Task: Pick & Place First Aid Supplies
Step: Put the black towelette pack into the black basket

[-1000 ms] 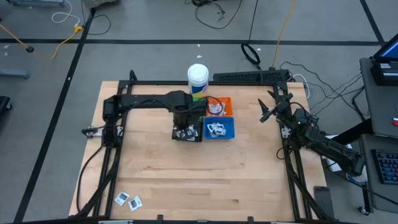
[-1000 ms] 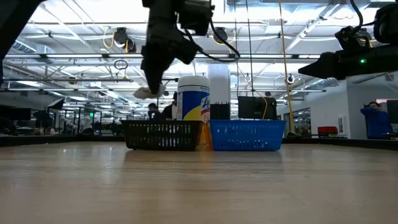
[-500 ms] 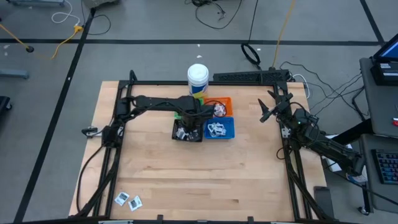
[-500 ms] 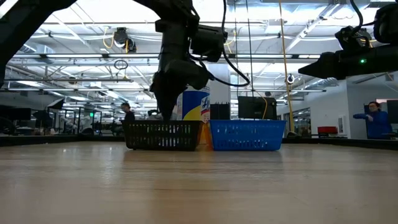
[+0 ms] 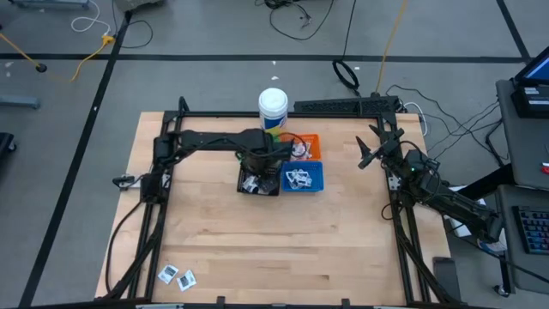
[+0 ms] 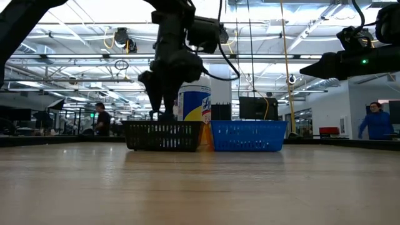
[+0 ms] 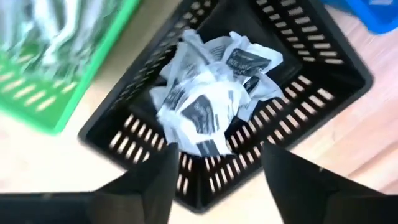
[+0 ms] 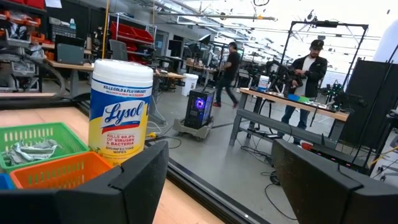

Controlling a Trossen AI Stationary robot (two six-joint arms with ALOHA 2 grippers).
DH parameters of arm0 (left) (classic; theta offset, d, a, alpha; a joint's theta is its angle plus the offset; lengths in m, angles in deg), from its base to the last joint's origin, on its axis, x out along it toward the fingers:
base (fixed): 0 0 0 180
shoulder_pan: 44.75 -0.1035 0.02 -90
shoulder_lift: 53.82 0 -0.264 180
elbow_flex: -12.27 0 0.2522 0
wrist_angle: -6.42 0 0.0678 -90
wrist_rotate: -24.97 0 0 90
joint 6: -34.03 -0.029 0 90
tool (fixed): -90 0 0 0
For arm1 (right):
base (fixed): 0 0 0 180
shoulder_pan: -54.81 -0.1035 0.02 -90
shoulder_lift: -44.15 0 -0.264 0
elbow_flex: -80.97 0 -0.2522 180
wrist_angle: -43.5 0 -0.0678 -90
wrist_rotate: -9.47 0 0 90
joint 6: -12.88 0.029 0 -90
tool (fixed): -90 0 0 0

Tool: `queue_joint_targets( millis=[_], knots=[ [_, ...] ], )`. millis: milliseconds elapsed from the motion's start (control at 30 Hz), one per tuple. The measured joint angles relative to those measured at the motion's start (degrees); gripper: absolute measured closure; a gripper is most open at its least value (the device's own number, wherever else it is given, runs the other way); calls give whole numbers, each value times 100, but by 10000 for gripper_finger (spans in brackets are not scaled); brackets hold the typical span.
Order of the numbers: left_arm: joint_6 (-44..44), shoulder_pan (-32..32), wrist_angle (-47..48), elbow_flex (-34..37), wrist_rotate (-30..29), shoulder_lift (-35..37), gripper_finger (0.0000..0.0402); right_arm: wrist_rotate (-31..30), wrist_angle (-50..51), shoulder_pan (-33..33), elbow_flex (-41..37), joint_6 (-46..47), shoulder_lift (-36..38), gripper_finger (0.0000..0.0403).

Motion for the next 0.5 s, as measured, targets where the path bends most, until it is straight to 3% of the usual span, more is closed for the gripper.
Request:
queue_joint_targets(
  millis=[233, 500],
  knots=[
    [1314, -52, 90, -2, -7, 372, 121, -2, 0, 0, -2, 0, 0, 124],
    [2150, 205, -28, 345, 133, 533, 112, 0, -2, 0, 0, 0, 0, 124]
  ],
)
